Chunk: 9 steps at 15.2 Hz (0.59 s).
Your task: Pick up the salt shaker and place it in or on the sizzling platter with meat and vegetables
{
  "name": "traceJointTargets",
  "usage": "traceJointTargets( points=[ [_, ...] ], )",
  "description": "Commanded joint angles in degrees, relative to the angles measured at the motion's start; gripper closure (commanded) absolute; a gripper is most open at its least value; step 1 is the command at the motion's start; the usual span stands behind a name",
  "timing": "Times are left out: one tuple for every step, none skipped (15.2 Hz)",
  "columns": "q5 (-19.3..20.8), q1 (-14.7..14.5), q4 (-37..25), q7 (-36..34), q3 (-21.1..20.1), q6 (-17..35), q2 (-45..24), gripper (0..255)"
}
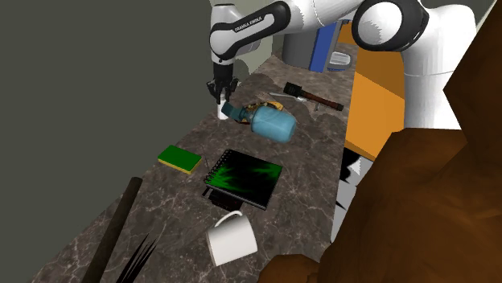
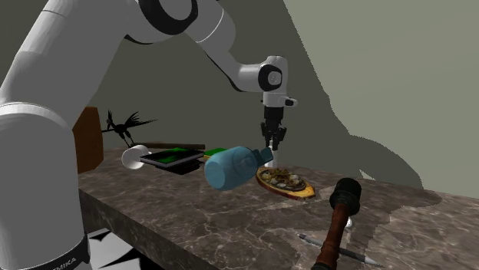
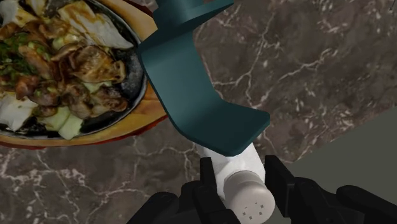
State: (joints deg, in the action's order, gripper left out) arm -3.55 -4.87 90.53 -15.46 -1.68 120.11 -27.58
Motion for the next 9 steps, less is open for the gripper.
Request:
traceJointTargets(
  points=[
    [0.0, 0.0, 0.0, 0.0, 0.0, 0.0, 0.0, 255],
    [0.0, 0.0, -0.3, 0.0, 0.0, -0.6, 0.2, 255],
    [0.0, 0.0, -0.7, -0.1, 0.0, -1.3, 0.5, 255],
    [0.0, 0.0, -1.1, -0.1, 0.0, -1.9, 0.8, 255],
    [0.1, 0.0, -1.5, -0.2, 0.0, -2.6, 1.0, 255],
    [0.1, 0.0, -1.9, -0.2, 0.0, -3.2, 1.2, 255],
    [0.1, 0.0, -2.4, -0.2, 0.0, -3.9, 1.5, 255],
    [0.1, 0.0, -2.8, -0.3, 0.0, -4.5, 1.7, 255],
    [0.1, 0.0, -3.3, -0.3, 0.0, -5.2, 1.9, 255]
  ],
)
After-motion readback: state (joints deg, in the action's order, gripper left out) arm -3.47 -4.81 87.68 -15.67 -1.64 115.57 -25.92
